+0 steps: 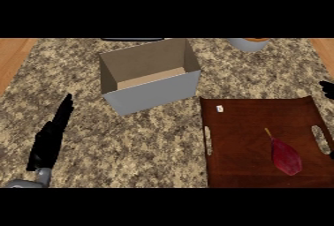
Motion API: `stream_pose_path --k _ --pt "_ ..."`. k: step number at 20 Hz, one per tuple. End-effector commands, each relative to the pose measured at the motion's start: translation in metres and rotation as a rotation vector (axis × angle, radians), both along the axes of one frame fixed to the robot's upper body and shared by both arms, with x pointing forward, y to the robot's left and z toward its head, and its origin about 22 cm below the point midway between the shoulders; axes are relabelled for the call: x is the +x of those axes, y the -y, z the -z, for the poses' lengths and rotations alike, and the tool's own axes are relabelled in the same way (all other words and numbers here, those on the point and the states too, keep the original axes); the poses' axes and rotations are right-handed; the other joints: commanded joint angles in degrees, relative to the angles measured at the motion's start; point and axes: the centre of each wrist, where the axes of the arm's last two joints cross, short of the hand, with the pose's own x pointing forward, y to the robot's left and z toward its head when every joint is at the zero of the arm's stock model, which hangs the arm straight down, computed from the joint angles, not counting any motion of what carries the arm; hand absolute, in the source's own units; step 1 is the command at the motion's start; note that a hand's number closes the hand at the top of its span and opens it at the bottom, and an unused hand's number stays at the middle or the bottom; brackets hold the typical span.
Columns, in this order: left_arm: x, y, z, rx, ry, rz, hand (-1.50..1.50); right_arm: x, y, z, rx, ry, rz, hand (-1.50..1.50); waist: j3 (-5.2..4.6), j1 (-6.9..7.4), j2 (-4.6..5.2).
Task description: Pick the pear from the tray and place it in the cardboard box
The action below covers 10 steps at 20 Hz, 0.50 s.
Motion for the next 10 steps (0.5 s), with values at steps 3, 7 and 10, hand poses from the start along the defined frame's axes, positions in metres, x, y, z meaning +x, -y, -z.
stream_pose_path --k 3,7,10 --pt "0.006 0.002 0.002 0.014 0.003 -0.005 0.0 0.009 -0.018 -0.007 -0.16 -0.223 -0.203 -1.5 0.01 -0.33 -0.01" --pt "-0.003 -0.009 -0.008 -0.008 0.003 -0.016 0.0 -0.013 -0.05 -0.002 -0.175 -0.251 -0.23 -1.5 -0.02 -1.41 -0.4" --pt "-0.005 -0.009 0.009 0.003 0.009 -0.008 0.0 0.004 -0.06 0.005 -0.219 -0.285 -0.195 -1.5 0.01 -0.78 -0.18"
